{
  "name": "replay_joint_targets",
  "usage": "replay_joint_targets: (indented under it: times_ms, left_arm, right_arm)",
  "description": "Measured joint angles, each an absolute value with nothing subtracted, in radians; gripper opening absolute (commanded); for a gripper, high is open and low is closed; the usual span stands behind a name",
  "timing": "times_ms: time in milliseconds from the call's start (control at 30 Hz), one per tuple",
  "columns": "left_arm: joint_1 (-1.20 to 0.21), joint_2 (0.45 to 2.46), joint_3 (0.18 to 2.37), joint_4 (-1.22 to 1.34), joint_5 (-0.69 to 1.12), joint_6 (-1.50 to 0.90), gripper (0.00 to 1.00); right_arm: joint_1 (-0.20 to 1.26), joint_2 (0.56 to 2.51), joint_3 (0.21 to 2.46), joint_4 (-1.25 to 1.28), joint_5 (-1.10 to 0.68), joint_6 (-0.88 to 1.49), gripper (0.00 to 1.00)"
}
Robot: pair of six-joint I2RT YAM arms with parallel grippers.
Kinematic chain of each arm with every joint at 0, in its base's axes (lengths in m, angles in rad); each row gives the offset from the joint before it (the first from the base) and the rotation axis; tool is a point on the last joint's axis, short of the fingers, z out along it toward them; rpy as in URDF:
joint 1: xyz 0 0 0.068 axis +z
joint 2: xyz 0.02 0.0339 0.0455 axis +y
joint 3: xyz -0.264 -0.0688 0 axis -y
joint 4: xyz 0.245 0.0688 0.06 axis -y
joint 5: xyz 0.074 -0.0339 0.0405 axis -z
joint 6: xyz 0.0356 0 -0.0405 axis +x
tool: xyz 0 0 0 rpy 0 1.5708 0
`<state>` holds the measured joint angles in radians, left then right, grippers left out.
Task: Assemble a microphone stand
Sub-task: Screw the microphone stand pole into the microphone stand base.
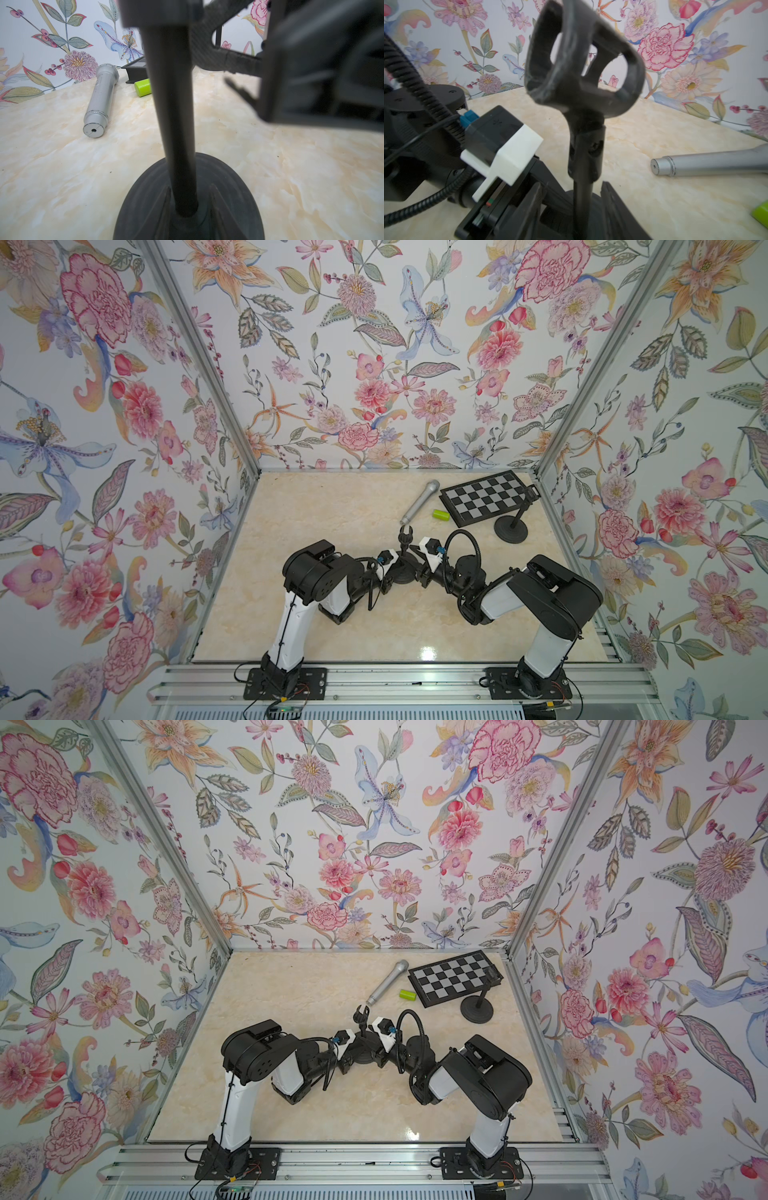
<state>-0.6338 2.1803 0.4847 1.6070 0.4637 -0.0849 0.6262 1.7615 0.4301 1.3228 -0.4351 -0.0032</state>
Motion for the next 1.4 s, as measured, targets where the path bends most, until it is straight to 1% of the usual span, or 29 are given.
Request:
replay_joint_targets:
  times_ms: [67,133,233,367,400,600,667,700,767,833,900,967,1000,1033,1067,1167,1233,1333,1400]
  left_arm:
    - [-0.634,2.18,0.485,1.607,0.464,-0.085,0.32]
    - [-0.634,2.18,0.485,1.607,0.464,-0.085,0.32]
    - [-0.634,2.181,0.485,1.607,0.464,-0.085,0.32]
    - [-0.634,2.18,0.485,1.607,0.464,-0.085,0.32]
    - [-0.634,2.18,0.485,1.607,0.464,-0.085,0.32]
    - [-0.634,2.18,0.485,1.607,0.464,-0.085,0.32]
    - [-0.634,2.18,0.485,1.607,0.464,-0.085,0.32]
    - [-0.634,2.18,0.485,1.607,0.464,-0.085,0.32]
    - [-0.634,2.18,0.485,1.607,0.463,-0.085,0.32]
    - [-0.634,2.18,0.485,1.607,0.463,-0.085,0.32]
    - [-0.634,2.181,0.485,1.607,0.463,-0.085,0.32]
    - [-0.634,2.18,0.485,1.607,0.463,-0.085,0.32]
    - [-0.633,2.18,0.485,1.607,0.453,-0.086,0.32]
    - [-0.632,2.179,0.485,1.608,0.451,-0.086,0.32]
    - [-0.631,2.18,0.485,1.607,0.448,-0.086,0.32]
    - [-0.632,2.182,0.487,1.608,0.448,-0.086,0.32]
    - [-0.632,2.182,0.487,1.608,0.448,-0.086,0.32]
    - [-0.632,2.183,0.487,1.608,0.449,-0.086,0.32]
    - [-0.632,2.183,0.487,1.608,0.45,-0.085,0.32]
  right_arm:
    - [0.551,1.75,0.464,1.24,-0.595,-0.016,0.51]
    - [0.514,1.737,0.5,1.169,-0.702,-0.046,0.52]
    - [0.502,1.73,0.559,1.087,-0.8,-0.086,0.52]
    - [0.496,1.738,0.63,1.054,-0.855,-0.098,0.47]
    - [0.495,1.747,0.644,1.062,-0.858,-0.096,0.45]
    - [0.495,1.796,0.656,1.122,-0.807,-0.021,0.18]
    - [0.506,1.795,0.635,1.156,-0.76,-0.001,0.09]
    - [0.518,1.793,0.613,1.189,-0.72,0.01,0.02]
    - [0.558,1.778,0.564,1.248,-0.595,0.04,0.0]
    - [0.628,1.763,0.502,1.319,-0.405,0.069,0.0]
    - [0.75,1.762,0.452,1.396,-0.128,0.083,0.0]
    - [0.864,1.786,0.441,1.455,0.105,0.093,0.0]
    - [0.907,1.807,0.444,1.478,0.189,0.101,0.0]
    - [0.932,1.827,0.444,1.487,0.225,0.109,0.0]
    - [0.947,1.85,0.444,1.484,0.223,0.117,0.0]
    - [0.942,1.89,0.445,1.424,0.13,0.129,0.14]
    - [0.892,1.883,0.445,1.399,0.024,0.116,0.23]
    - [0.788,1.819,0.43,1.359,-0.118,0.074,0.39]
    - [0.709,1.746,0.412,1.325,-0.233,0.03,0.42]
